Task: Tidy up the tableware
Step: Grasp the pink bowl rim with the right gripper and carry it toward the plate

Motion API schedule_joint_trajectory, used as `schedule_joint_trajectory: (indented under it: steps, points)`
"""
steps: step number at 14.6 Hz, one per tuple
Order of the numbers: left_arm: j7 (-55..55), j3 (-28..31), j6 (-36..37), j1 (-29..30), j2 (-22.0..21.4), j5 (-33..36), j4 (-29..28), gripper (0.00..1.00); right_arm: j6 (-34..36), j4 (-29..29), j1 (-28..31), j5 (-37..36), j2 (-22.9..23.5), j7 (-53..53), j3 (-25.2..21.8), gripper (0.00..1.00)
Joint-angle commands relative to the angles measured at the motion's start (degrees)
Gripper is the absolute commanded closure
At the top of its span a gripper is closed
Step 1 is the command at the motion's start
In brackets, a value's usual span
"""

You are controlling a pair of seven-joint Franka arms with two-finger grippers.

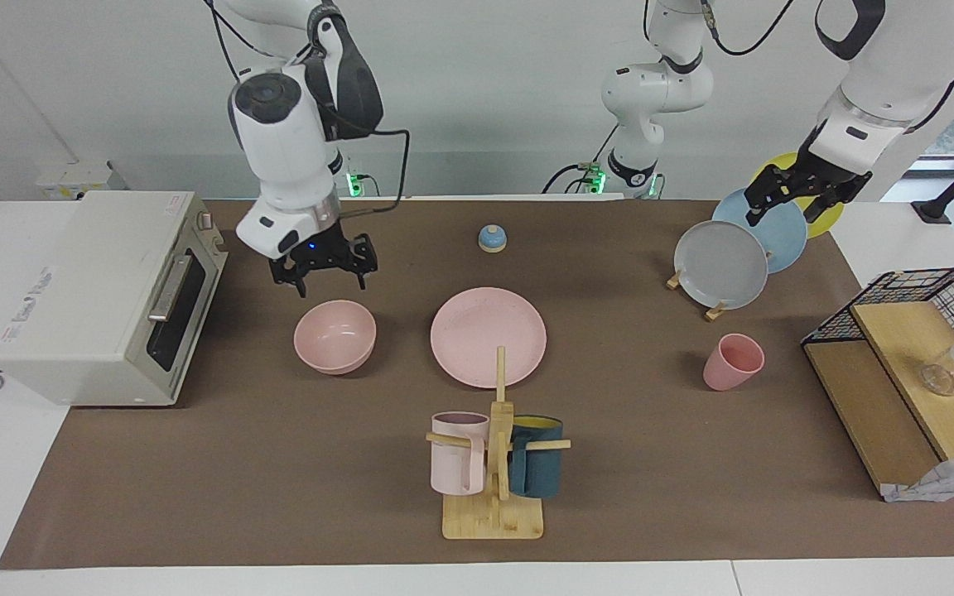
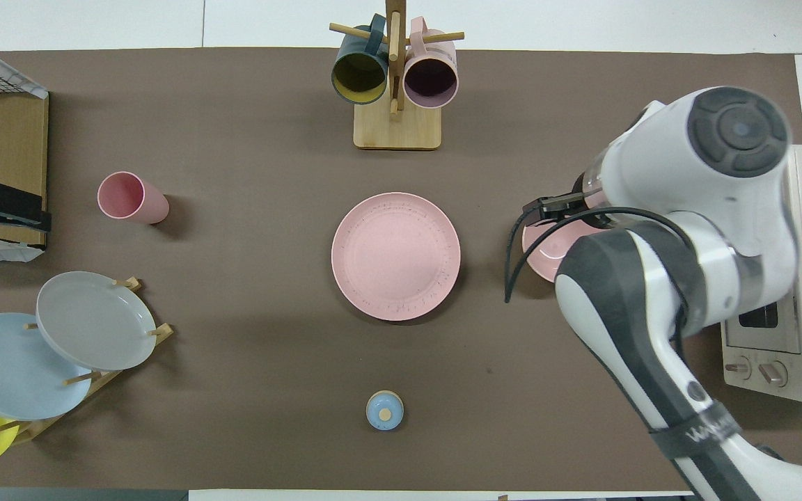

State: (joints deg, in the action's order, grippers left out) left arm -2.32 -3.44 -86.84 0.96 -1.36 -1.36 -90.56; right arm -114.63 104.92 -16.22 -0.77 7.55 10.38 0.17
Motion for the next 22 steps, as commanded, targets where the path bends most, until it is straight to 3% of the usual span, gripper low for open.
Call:
schedule_joint_trajectory:
  steps: [1, 7, 12, 14, 19, 20, 22]
  points:
    - [0.21, -0.69, -0.35, 0.80, -1.72, 0.13, -1.90, 0.00, -10.15, 6.77, -1.96, 0.86, 1.06, 4.20, -0.17, 0.00]
    - [0.21, -0.60, -0.35, 0.80, -1.72, 0.13, -1.99, 0.00, -11.94, 7.75, -2.42, 0.86, 6.68, 8.43, -0.17, 0.00]
    - [0.04, -0.60, -0.61, 0.54, -1.72, 0.13, -1.99, 0.00, -11.67, 8.19, -2.50, 0.68, 7.83, 8.43, -0.17, 0.67]
    - [0.21, -0.60, -0.26, 0.45, -1.72, 0.13, -1.99, 0.00, -11.32, 8.02, -2.50, 0.50, 8.01, 8.17, -0.17, 1.00]
    - [0.13, -0.52, -0.52, 0.80, -1.90, 0.13, -2.07, 0.00, -4.92, 1.35, -4.78, -0.81, 9.06, 8.16, -0.17, 1.00]
    - [0.04, -0.52, -0.79, 0.71, -1.90, 0.13, -2.07, 0.00, -2.64, -1.27, -5.49, -1.08, 9.59, 8.25, -0.17, 1.00]
    - [0.13, -0.52, -1.93, 0.71, -1.90, 0.13, -2.34, 0.00, 6.12, -12.58, -8.64, -1.08, 13.61, 9.39, -0.17, 1.00]
